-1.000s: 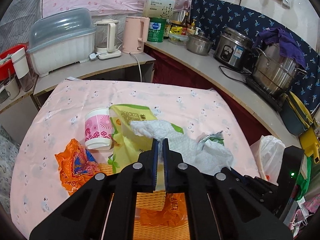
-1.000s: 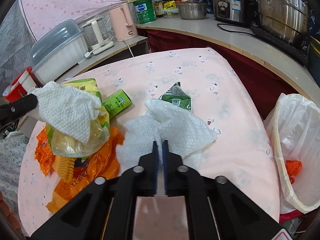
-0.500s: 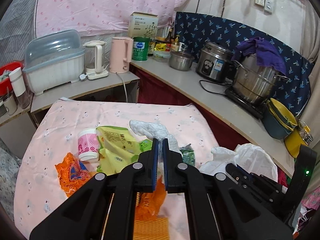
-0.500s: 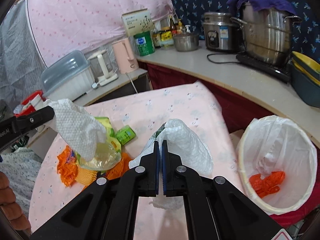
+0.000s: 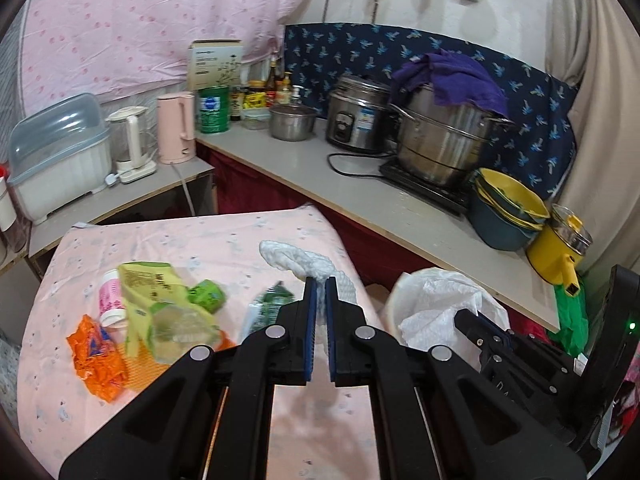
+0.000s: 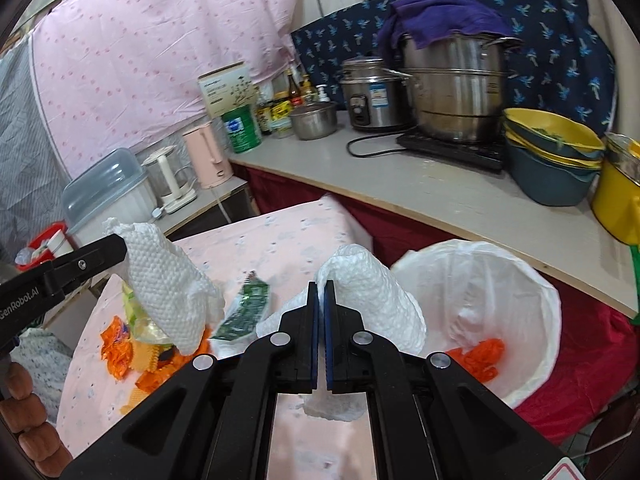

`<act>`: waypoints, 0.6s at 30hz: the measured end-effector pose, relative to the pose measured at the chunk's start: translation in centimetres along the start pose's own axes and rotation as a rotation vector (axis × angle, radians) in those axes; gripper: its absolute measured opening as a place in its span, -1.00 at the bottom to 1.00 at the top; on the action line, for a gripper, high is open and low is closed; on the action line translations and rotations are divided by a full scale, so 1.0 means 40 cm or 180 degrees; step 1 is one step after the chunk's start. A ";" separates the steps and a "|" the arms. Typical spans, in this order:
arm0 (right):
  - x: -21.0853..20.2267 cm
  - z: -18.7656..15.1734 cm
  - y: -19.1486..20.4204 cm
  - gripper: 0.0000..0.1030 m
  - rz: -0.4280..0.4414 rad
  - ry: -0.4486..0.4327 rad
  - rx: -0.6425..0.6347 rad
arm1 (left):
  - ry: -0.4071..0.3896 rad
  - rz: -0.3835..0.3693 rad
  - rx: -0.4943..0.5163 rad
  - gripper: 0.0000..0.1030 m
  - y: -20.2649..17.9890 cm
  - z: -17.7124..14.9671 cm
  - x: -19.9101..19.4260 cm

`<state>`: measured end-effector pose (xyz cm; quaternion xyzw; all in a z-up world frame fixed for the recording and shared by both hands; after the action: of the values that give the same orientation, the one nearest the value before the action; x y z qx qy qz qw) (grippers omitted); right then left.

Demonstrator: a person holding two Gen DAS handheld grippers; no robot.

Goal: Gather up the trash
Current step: 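Carry the white paper towel with the right gripper over the trash bin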

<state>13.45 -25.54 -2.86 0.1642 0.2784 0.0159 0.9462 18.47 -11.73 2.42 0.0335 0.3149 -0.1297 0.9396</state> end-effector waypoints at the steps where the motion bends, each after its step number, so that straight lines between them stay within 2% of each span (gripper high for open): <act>1: -0.012 0.000 -0.022 -0.95 -0.0031 -0.0019 0.0029 | 0.0006 -0.0029 0.0036 -0.91 -0.023 -0.004 0.000; 10: -0.105 -0.015 -0.212 -0.95 -0.0313 -0.0169 0.0310 | 0.0078 -0.0304 0.0351 -0.91 -0.228 -0.038 0.019; 18: -0.161 -0.045 -0.362 -0.95 -0.0525 -0.0228 0.0577 | 0.0253 -0.0556 0.0502 -0.91 -0.383 -0.075 0.069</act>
<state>6.18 -39.46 -5.55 0.2260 0.2574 -0.0931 0.9349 14.77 -26.69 -1.34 0.0849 0.3425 -0.2341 0.9059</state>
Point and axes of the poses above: each gripper's, at about its wrist camera, not at the fingertips, and x roughly the way its jaws point, y to its left, z to its top, the point moved 9 cm from there along x, roughly the way its jaws point, and after that the axes turned 13 degrees about z, right-handed, at the moved point
